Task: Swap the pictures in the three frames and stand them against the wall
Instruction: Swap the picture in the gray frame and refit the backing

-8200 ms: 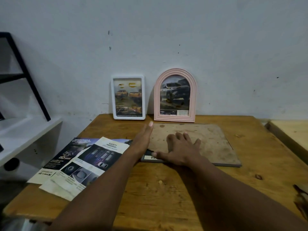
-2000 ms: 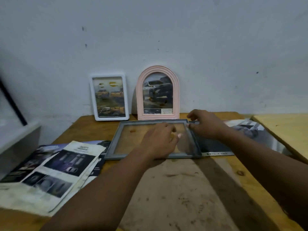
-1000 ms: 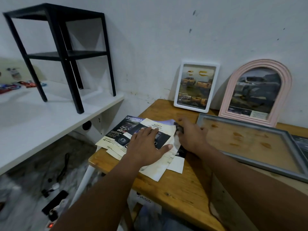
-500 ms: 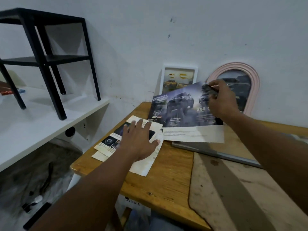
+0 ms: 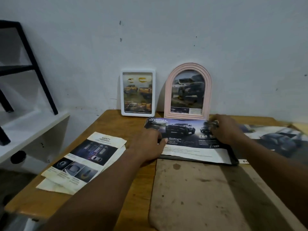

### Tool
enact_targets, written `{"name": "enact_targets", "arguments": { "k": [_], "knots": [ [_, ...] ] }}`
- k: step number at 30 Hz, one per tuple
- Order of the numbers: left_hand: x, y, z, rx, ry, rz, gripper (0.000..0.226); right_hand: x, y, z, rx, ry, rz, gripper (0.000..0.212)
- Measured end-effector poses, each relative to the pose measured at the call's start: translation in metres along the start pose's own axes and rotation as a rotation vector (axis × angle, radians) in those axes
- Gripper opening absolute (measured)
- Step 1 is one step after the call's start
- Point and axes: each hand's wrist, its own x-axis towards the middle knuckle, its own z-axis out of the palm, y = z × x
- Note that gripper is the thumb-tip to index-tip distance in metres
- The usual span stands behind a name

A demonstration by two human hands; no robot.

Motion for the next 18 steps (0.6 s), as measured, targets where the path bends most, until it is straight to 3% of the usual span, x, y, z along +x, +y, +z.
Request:
{"name": "enact_targets", "arguments": {
  "k": [2,5,14,18],
  "knots": [
    [0.003,-0.002,0.004,-0.012,0.062,-0.018,0.028,-0.009,0.006,0.013,-0.118,-0.035,-0.051,0.021],
    [0.004,-0.008,0.008,-0.014,0.176,-0.089,0.031,-0.020,0.005,0.027,-0.197,-0.109,-0.123,0.029],
    [0.007,-0.013,0.019,-0.036,0.133,-0.114,0.031,-0.011,0.019,0.028,-0.205,-0.162,-0.149,0.032],
    [0.008,-0.012,0.027,-0.036,0.123,-0.155,0.035,-0.017,0.021,0.035,-0.272,-0.214,-0.137,0.050]
  ]
}}
